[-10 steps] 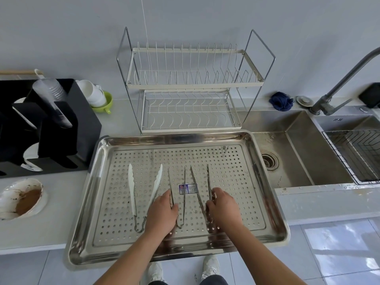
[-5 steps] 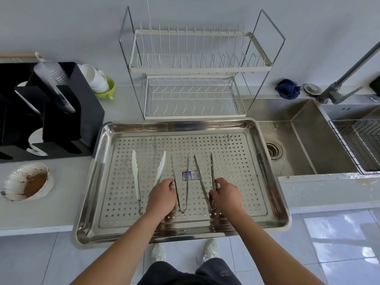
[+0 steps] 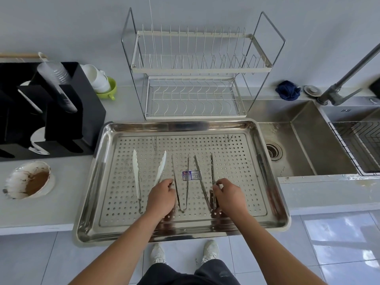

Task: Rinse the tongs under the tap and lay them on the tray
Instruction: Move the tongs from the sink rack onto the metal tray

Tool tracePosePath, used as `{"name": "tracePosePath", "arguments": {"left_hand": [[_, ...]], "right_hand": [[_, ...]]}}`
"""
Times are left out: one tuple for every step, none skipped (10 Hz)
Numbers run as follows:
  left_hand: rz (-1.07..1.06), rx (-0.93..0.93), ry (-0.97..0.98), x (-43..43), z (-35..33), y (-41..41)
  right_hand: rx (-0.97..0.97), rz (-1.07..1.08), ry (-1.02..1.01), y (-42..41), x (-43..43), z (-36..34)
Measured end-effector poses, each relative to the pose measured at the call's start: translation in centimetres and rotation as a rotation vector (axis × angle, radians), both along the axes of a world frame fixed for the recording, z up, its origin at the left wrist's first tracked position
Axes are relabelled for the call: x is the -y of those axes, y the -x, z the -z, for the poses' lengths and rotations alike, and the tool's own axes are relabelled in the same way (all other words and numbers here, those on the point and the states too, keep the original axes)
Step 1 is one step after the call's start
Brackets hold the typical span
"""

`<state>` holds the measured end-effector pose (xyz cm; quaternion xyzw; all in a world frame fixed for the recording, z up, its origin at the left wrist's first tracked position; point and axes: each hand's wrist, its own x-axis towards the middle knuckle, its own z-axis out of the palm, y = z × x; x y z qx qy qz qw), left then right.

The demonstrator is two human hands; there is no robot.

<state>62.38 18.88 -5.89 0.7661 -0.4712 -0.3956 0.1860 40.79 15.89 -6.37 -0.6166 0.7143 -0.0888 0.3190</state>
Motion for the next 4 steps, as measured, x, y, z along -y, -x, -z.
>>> {"name": "tracePosePath", "arguments": {"left_hand": [[0.006,0.022,0.021,-0.2,-0.3,-0.2],[-0.01,0.049,0.093,0.0,-1.5,-0.5],[0.013,0.14,0.216,0.6,-2.8,-1.3],[0.054,0.249,0.303,1.2,-4.6,-2.5]], "right_hand": [[-0.017,-0.008,0.007,0.4,0.3,-0.1],[-0.052,-0.028,0.026,0.4,0.8,-0.4],[-0.077,-0.069,0.055,0.2,1.5,-0.7],[-0.113,-0.119,0.108,-0.1,2.4,-1.7]]}}
